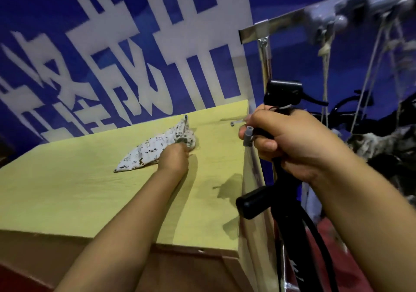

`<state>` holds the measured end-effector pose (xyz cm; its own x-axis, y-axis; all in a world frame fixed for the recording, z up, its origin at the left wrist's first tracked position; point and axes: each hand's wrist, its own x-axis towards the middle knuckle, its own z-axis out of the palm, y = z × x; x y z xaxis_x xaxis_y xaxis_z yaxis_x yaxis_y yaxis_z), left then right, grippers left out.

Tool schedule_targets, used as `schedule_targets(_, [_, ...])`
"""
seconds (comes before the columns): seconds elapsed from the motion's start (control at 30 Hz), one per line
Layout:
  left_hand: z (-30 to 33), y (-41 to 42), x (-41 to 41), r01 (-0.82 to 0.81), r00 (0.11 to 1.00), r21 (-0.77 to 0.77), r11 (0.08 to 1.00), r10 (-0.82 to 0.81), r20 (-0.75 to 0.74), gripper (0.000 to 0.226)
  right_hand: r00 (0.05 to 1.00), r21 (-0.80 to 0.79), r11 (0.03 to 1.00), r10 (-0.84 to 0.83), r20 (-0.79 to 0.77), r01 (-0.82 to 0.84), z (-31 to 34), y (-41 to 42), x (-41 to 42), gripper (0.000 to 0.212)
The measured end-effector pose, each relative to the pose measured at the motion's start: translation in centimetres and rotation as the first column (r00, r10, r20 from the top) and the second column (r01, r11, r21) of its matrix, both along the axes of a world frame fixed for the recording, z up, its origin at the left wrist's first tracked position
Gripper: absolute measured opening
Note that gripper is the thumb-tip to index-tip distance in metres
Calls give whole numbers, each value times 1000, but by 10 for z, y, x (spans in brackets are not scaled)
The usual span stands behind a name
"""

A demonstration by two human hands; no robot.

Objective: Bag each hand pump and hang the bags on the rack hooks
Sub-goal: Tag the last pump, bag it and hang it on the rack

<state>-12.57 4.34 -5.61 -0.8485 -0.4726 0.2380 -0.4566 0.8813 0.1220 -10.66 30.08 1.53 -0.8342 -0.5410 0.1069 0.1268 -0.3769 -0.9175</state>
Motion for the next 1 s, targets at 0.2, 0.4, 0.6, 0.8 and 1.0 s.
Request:
schedule_targets(0.2, [7,59,49,89,996,143,986,-84,-42,13,991,-29,991,-128,-25,128,7,13,35,22])
schedule_targets(0.4, [1,99,78,143,980,261,955,-100,-170,13,973,30,979,-196,-123,201,10,23,65,21])
schedule_targets(0.6, [49,152,137,602,597,515,610,85,-797,21,941,31,964,-249,-230,263,6,33,78,29])
schedule_targets(0.8, [62,185,161,799,492,512,316,144,-858,20,914,33,947,-297,-277,318,1,40,78,32])
schedule_targets(1.0, [55,191,162,780,564,554,293,56,-824,30,873,111,923,-302,-383,368,-3,39,76,16])
